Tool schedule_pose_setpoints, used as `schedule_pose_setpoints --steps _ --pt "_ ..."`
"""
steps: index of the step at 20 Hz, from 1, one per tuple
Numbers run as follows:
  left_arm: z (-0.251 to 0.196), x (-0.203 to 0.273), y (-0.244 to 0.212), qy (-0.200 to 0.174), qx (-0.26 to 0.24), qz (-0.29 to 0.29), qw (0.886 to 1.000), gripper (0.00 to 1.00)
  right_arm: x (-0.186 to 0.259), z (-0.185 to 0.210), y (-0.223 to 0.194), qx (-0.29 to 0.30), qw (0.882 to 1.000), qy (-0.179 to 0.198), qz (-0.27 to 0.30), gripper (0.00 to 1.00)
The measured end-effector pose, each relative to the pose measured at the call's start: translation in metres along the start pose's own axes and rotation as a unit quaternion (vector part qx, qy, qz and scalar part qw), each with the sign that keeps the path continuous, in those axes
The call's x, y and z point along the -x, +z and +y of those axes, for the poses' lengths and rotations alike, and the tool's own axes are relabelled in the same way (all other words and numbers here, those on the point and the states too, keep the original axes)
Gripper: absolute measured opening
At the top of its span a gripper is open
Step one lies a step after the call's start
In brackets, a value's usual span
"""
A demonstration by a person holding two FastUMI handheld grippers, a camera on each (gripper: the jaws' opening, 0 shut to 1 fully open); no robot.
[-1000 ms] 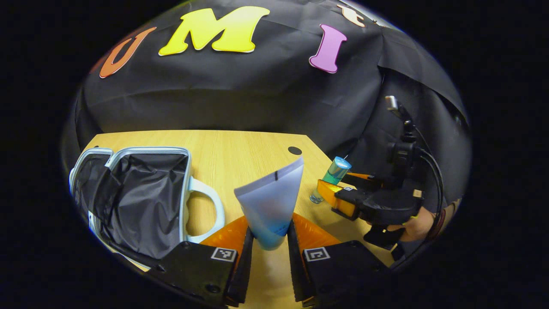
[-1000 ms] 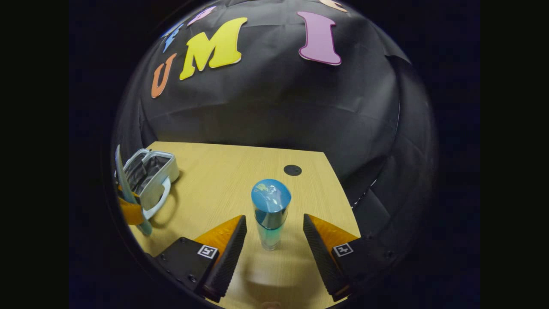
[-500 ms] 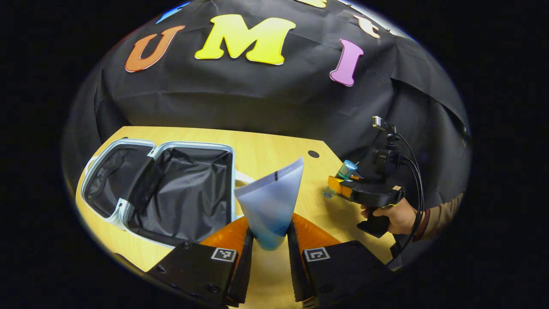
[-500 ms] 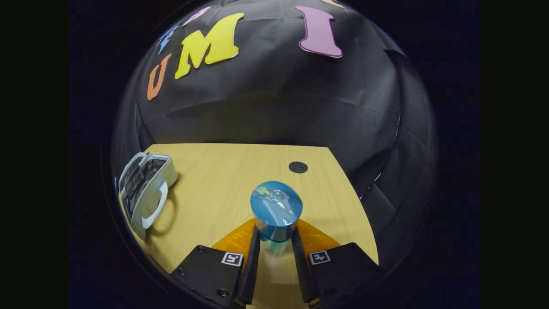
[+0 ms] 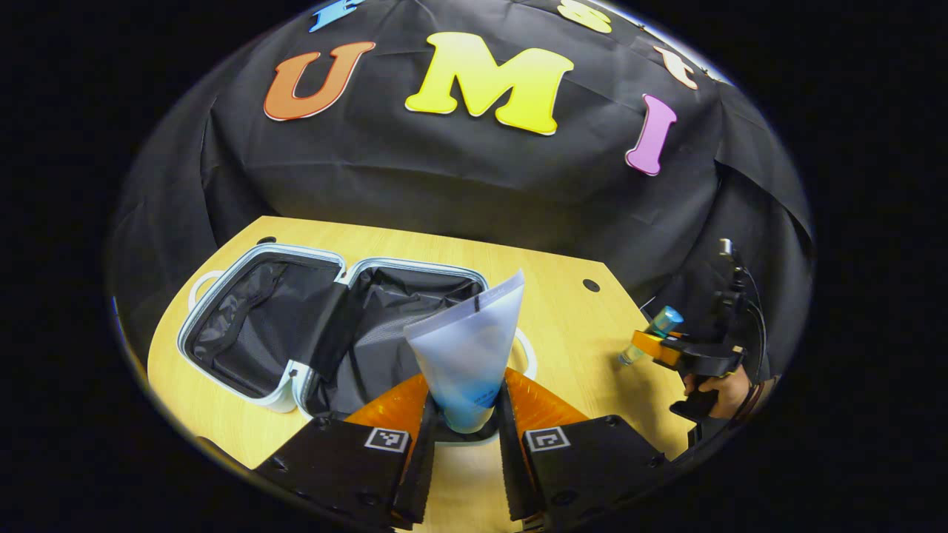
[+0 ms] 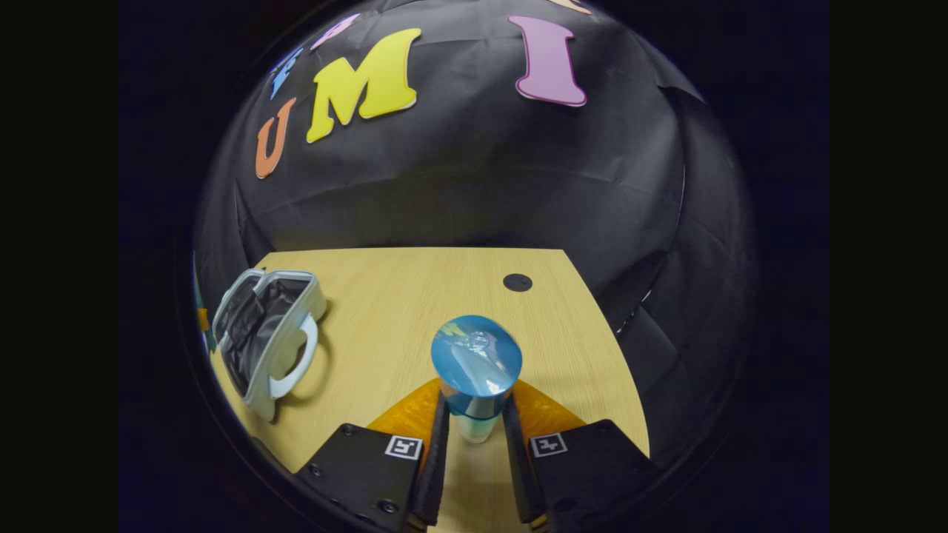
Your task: First open the suitcase, pack the skin care products into it, and then close the suitcase.
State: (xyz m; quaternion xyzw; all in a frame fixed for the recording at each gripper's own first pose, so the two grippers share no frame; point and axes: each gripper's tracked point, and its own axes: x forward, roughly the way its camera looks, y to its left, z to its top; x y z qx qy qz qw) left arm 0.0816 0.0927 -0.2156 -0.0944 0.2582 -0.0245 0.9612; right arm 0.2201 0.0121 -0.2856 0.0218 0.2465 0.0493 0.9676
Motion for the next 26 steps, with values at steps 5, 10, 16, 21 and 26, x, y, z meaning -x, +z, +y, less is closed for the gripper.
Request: schedule_pose_setpoints --steps 5,10,16,21,26 --pt "0.046 -0.021 -0.018 0.017 -0.010 0.066 0.998 0.43 0.068 0.024 0.002 0.004 1.000 -0.002 -0.004 0.36" --pt "0.087 -0.063 -0.048 0.029 -0.013 0.140 0.990 0.43 0.132 0.063 0.002 -0.032 0.999 -0.008 -0.008 0.36" --pt "0.109 -0.089 -0.079 0.041 -0.025 0.225 0.973 0.43 0.189 0.100 0.013 0.001 0.999 -0.009 -0.042 0.36" --pt "0.115 -0.106 -0.086 0.063 -0.047 0.252 0.965 0.43 0.212 0.111 0.018 0.003 0.998 -0.014 -0.053 0.36" --pt "0.116 -0.114 -0.086 0.069 -0.045 0.248 0.965 0.50 0.218 0.115 0.014 0.001 0.999 -0.015 -0.047 0.36"
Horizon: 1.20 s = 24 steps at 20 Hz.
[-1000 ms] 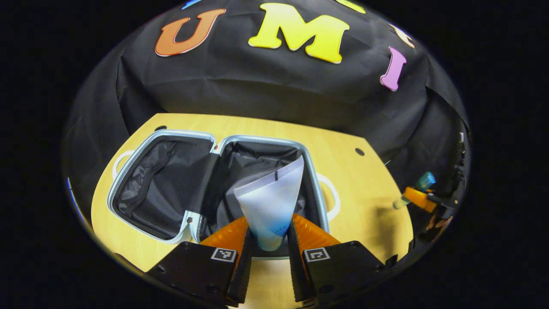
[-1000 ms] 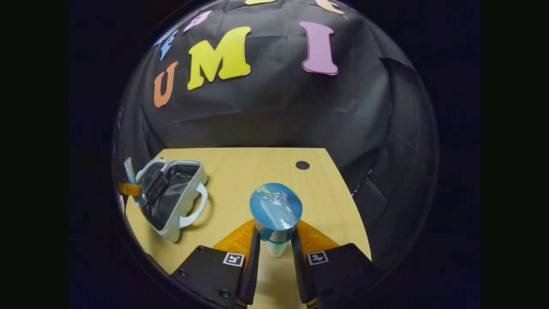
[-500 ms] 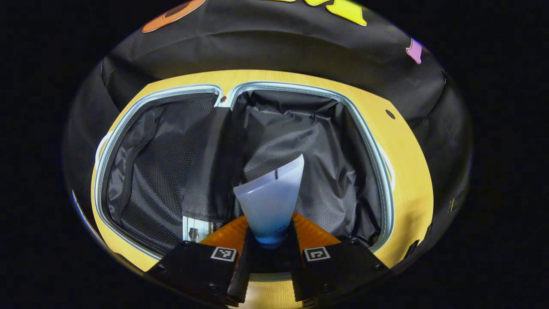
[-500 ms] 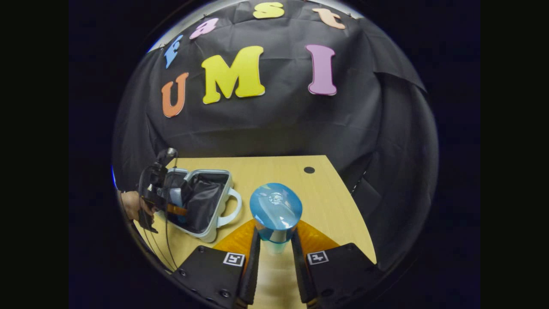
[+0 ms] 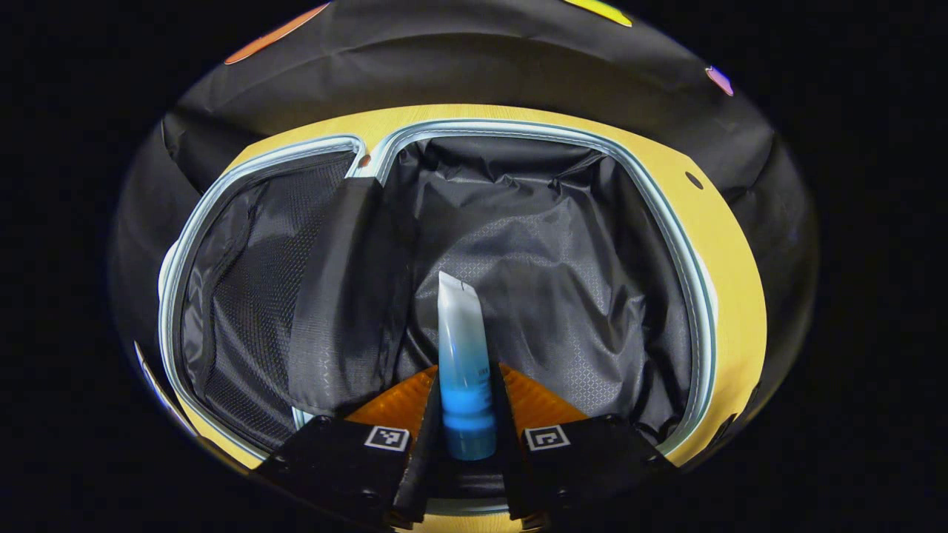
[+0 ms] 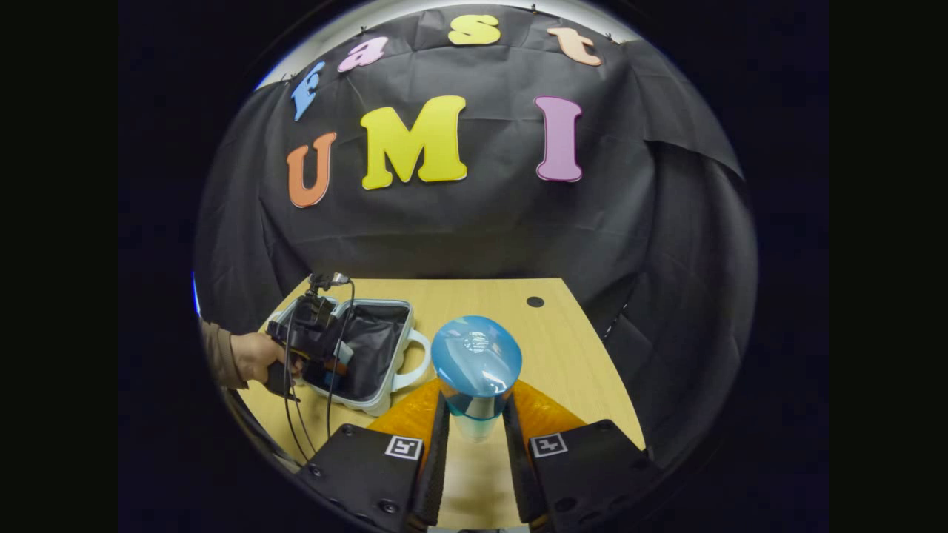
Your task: First open the suitcase, pack the skin care products into it, and then close the suitcase.
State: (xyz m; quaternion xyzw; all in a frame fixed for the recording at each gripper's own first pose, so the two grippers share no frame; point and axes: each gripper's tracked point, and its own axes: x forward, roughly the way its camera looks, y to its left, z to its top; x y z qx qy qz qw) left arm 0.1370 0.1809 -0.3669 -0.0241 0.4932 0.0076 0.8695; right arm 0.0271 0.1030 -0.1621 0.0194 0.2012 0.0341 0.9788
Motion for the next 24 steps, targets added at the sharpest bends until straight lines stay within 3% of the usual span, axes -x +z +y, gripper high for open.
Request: schedule_pose_setpoints --steps 1,2,3,5,8,9,10,14,18,24 --pt "-0.001 -0.001 0.001 0.000 0.002 -0.002 1.000 0.42 -0.001 0.002 0.000 -0.001 1.000 0.001 0.002 0.36" --pt "-0.002 0.000 0.001 -0.001 0.003 -0.004 1.000 0.52 -0.003 0.005 0.000 -0.002 1.000 0.000 0.003 0.36" --pt "-0.001 0.001 0.002 0.003 0.005 -0.006 1.000 0.46 -0.006 0.009 0.001 -0.004 1.000 0.004 0.004 0.36" --pt "-0.002 0.007 0.007 -0.002 0.013 -0.026 1.000 0.53 -0.013 0.022 0.002 -0.005 1.000 0.015 0.009 0.35" --pt "-0.015 0.027 0.013 -0.037 0.021 -0.064 0.997 0.93 -0.030 0.051 0.002 0.006 0.999 0.037 0.018 0.35" --pt "-0.016 0.037 0.016 -0.040 0.017 -0.084 0.996 0.85 -0.037 0.063 0.000 0.008 0.999 0.047 0.024 0.35" --pt "-0.016 0.049 0.020 -0.046 0.014 -0.106 0.993 0.97 -0.044 0.078 -0.002 0.009 0.998 0.060 0.030 0.36" --pt "-0.014 0.108 0.026 -0.073 0.003 -0.196 0.978 0.98 -0.078 0.145 -0.018 0.006 0.992 0.109 0.068 0.36" --pt "0.013 0.157 0.011 -0.065 -0.014 -0.260 0.963 0.98 -0.110 0.199 -0.044 0.013 0.984 0.137 0.111 0.36" --pt "0.082 0.203 -0.023 -0.026 -0.003 -0.321 0.947 0.97 -0.156 0.241 -0.098 -0.004 0.973 0.120 0.197 0.36"
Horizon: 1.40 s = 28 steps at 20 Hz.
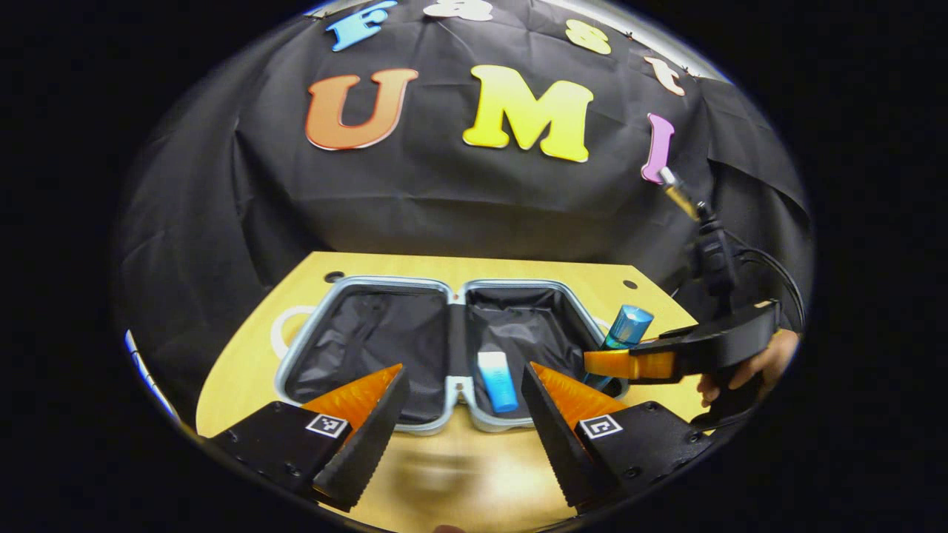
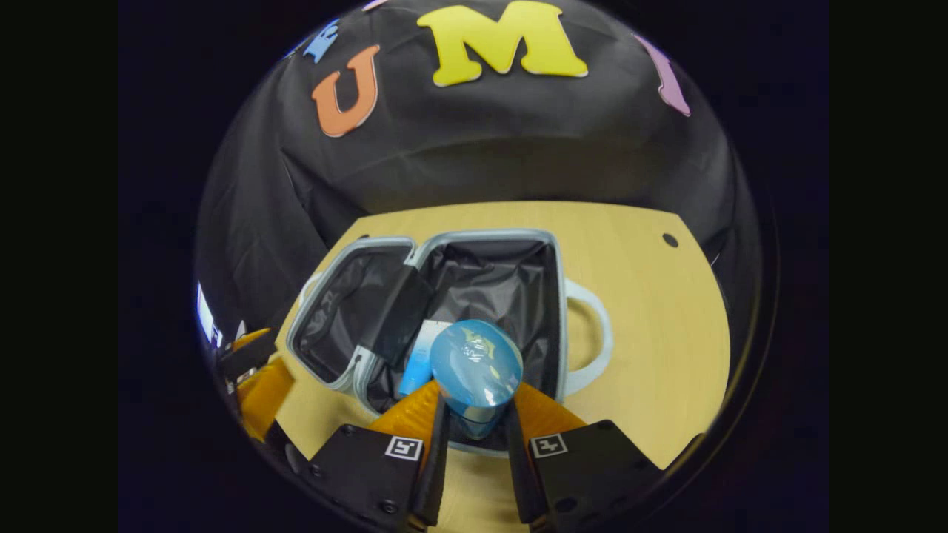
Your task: First open the suitcase, pack the skin care products into it, and then close the suitcase.
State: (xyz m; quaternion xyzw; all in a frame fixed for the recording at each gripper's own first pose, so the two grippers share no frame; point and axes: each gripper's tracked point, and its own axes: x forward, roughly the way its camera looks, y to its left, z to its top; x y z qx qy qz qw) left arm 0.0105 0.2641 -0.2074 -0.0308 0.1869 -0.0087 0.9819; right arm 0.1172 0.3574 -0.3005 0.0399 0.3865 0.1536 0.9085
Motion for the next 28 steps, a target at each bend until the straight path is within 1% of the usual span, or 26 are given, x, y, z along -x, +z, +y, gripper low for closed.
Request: schedule_pose_setpoints --steps 1,2,3,4,5,7,8,9,10,11,12,16,18,19,20,22,25,27,28 --pt "0.012 0.007 -0.004 0.009 0.002 -0.003 1.000 0.97 -0.011 0.000 -0.006 -0.006 1.000 -0.009 0.012 0.36" --pt "0.027 0.010 -0.008 0.020 0.006 -0.001 1.000 0.97 -0.021 -0.001 -0.009 -0.010 0.999 -0.020 0.024 0.34" --pt "0.041 0.016 -0.013 0.033 0.013 0.003 0.999 0.97 -0.028 0.000 -0.009 -0.015 0.999 -0.031 0.030 0.36" --pt "0.055 0.018 -0.017 0.048 0.023 0.007 0.999 0.97 -0.035 -0.001 -0.007 -0.021 0.998 -0.040 0.035 0.36" --pt "0.069 0.021 -0.021 0.060 0.036 0.011 0.998 0.97 -0.041 0.000 0.001 -0.025 0.998 -0.044 0.025 0.34" --pt "0.092 0.023 -0.028 0.080 0.061 0.011 0.995 0.97 -0.053 0.000 0.008 -0.024 0.998 -0.056 0.029 0.36" --pt "0.102 0.024 -0.029 0.084 0.072 0.011 0.994 0.98 -0.060 0.000 0.011 -0.027 0.997 -0.061 0.030 0.36" --pt "0.112 0.024 -0.032 0.096 0.079 0.013 0.992 0.97 -0.066 -0.001 0.015 -0.030 0.997 -0.067 0.031 0.34" --pt "0.123 0.023 -0.035 0.105 0.084 0.014 0.991 0.98 -0.073 -0.002 0.017 -0.034 0.996 -0.073 0.035 0.36" --pt "0.130 0.023 -0.036 0.111 0.090 0.015 0.990 0.98 -0.079 -0.003 0.017 -0.038 0.995 -0.079 0.038 0.34" --pt "0.135 0.027 -0.036 0.116 0.095 0.013 0.989 0.98 -0.085 -0.005 0.016 -0.043 0.995 -0.086 0.042 0.36" --pt "0.163 0.024 -0.035 0.123 0.137 0.007 0.983 0.97 -0.102 -0.013 -0.002 -0.039 0.990 -0.113 0.073 0.36" --pt "0.181 0.012 -0.032 0.128 0.160 -0.007 0.979 0.97 -0.106 -0.012 0.003 -0.034 0.990 -0.121 0.065 0.36" --pt "0.190 0.008 -0.028 0.129 0.175 -0.017 0.976 0.97 -0.106 -0.011 0.000 -0.029 0.989 -0.125 0.068 0.34" --pt "0.201 0.004 -0.022 0.127 0.196 -0.029 0.972 0.97 -0.105 -0.011 0.002 -0.029 0.989 -0.127 0.065 0.37" --pt "0.220 -0.007 -0.018 0.122 0.251 -0.048 0.959 0.97 -0.106 -0.010 0.002 -0.027 0.989 -0.133 0.065 0.40" --pt "0.255 -0.034 -0.023 0.116 0.337 -0.065 0.932 0.97 -0.101 -0.009 0.008 -0.024 0.989 -0.138 0.057 0.41" --pt "0.269 -0.055 -0.030 0.104 0.379 -0.067 0.917 0.98 -0.090 0.003 0.021 -0.019 0.993 -0.110 0.040 0.46" --pt "0.272 -0.066 -0.039 0.104 0.397 -0.061 0.910 0.97 -0.082 0.006 0.028 -0.008 0.994 -0.102 0.031 0.47"
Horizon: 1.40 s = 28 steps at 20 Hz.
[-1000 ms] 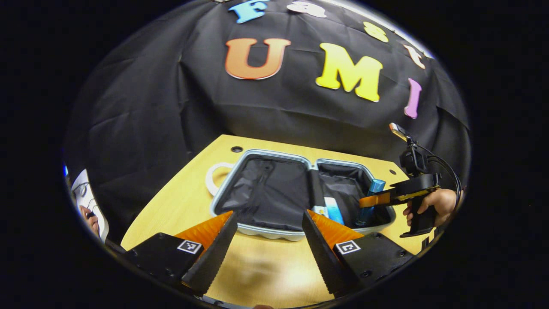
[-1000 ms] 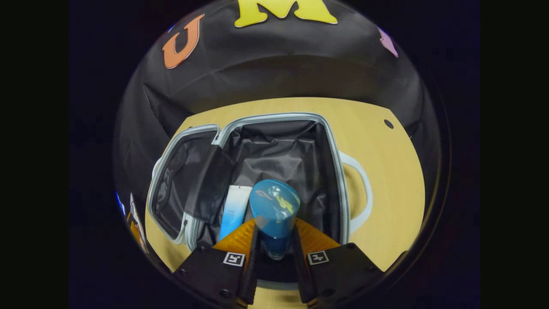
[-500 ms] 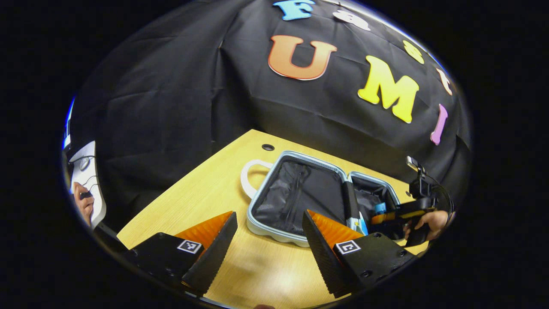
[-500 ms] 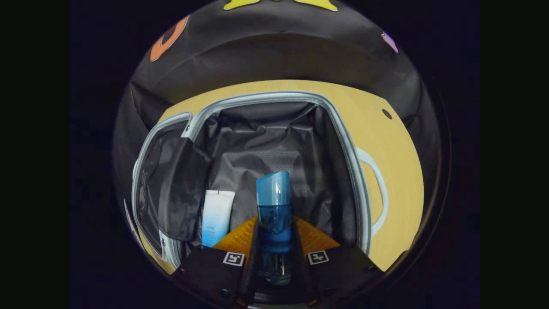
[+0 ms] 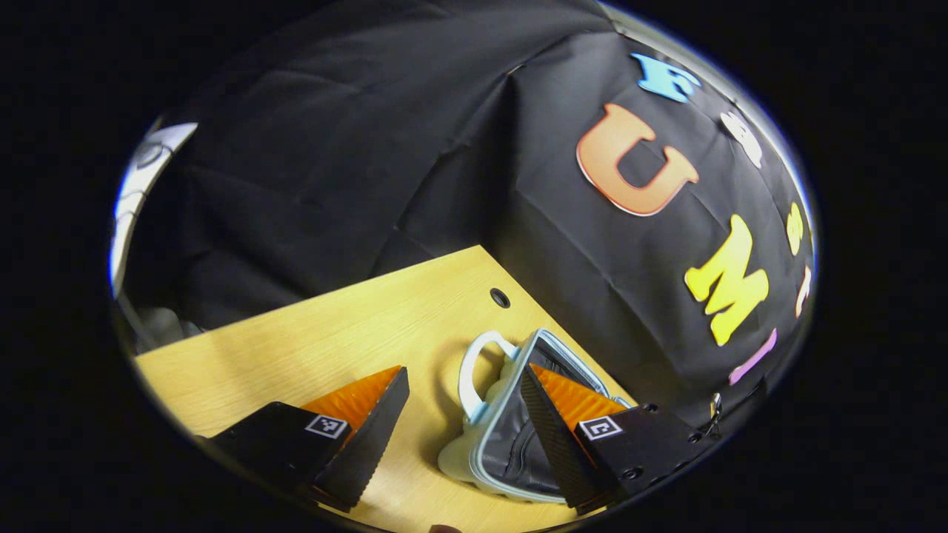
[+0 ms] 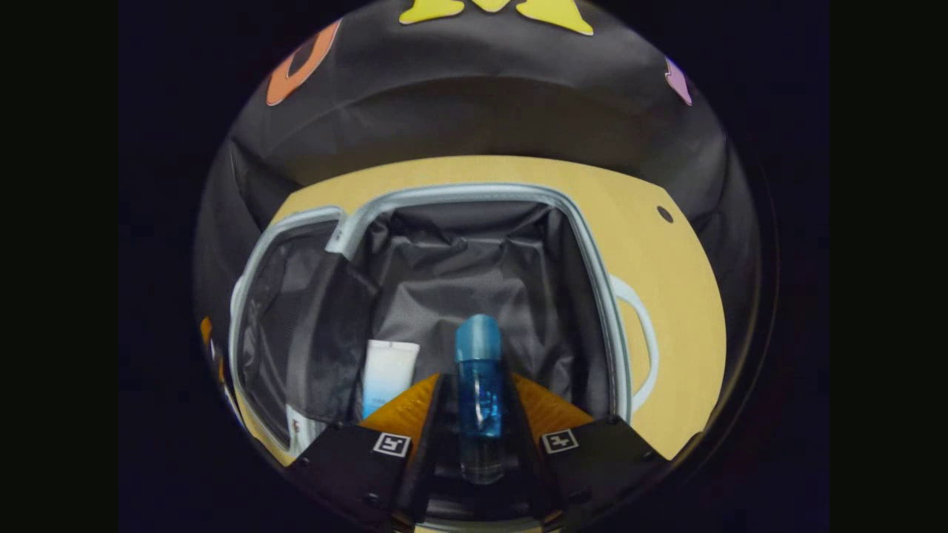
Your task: First open the suitcase, pack the skin care products into it, and then close the suitcase.
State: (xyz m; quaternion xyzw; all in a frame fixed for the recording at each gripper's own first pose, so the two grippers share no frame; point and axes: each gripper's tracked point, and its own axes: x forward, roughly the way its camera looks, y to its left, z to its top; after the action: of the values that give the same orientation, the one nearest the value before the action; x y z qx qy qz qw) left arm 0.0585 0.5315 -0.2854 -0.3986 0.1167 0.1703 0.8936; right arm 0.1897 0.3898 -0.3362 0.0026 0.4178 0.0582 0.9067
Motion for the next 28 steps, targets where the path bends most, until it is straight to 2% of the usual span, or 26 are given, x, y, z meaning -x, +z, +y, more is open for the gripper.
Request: schedule_pose_setpoints --steps 2,4,6,8,9,10,13,14,15,16,17,18,20,21,22,23,28 --pt "0.009 -0.020 -0.004 -0.006 0.039 0.015 0.999 0.98 0.025 0.004 0.016 0.014 0.999 0.022 -0.025 0.52" --pt "0.010 -0.033 -0.009 -0.020 0.074 0.027 0.997 0.98 0.055 0.007 0.027 0.015 0.998 0.046 -0.046 0.64" --pt "0.007 -0.044 -0.017 -0.036 0.098 0.041 0.994 0.96 0.084 0.003 0.037 0.017 0.996 0.058 -0.065 0.62" --pt "0.011 -0.054 -0.030 -0.039 0.110 0.059 0.991 0.96 0.116 -0.006 0.047 0.013 0.994 0.060 -0.085 0.64" --pt "0.007 -0.057 -0.034 -0.050 0.117 0.062 0.990 1.00 0.131 -0.011 0.050 0.011 0.994 0.063 -0.094 0.65" --pt "0.005 -0.059 -0.035 -0.056 0.119 0.067 0.989 0.89 0.146 -0.018 0.053 0.009 0.993 0.061 -0.104 0.65" --pt "-0.003 -0.073 -0.044 -0.064 0.115 0.079 0.988 0.75 0.183 -0.045 0.058 0.000 0.991 0.045 -0.125 0.65" --pt "-0.005 -0.075 -0.050 -0.065 0.117 0.090 0.987 0.55 0.194 -0.056 0.062 -0.007 0.990 0.036 -0.135 0.69" --pt "-0.005 -0.079 -0.051 -0.064 0.119 0.092 0.987 0.61 0.205 -0.063 0.064 -0.015 0.989 0.035 -0.145 0.69" --pt "-0.007 -0.079 -0.053 -0.068 0.125 0.095 0.985 0.50 0.214 -0.072 0.066 -0.022 0.988 0.029 -0.152 0.69" --pt "-0.011 -0.077 -0.051 -0.071 0.131 0.095 0.984 0.58 0.223 -0.083 0.067 -0.028 0.986 0.024 -0.160 0.65" --pt "-0.011 -0.079 -0.051 -0.063 0.127 0.086 0.986 0.19 0.231 -0.091 0.070 -0.034 0.985 0.020 -0.168 0.69" --pt "-0.012 -0.076 -0.052 -0.045 0.093 0.085 0.991 0.15 0.247 -0.110 0.073 -0.041 0.982 0.011 -0.182 0.65" --pt "-0.015 -0.075 -0.049 -0.035 0.080 0.086 0.993 0.13 0.255 -0.119 0.076 -0.045 0.980 0.007 -0.192 0.69" --pt "-0.018 -0.073 -0.044 -0.025 0.067 0.080 0.994 0.11 0.264 -0.126 0.079 -0.047 0.978 0.010 -0.204 0.65" --pt "-0.024 -0.070 -0.038 -0.020 0.051 0.071 0.996 0.09 0.272 -0.131 0.081 -0.049 0.975 0.013 -0.216 0.69" --pt "-0.074 -0.032 0.004 -0.005 -0.059 0.011 0.998 0.06 0.303 -0.168 0.090 -0.056 0.963 0.020 -0.262 0.71"
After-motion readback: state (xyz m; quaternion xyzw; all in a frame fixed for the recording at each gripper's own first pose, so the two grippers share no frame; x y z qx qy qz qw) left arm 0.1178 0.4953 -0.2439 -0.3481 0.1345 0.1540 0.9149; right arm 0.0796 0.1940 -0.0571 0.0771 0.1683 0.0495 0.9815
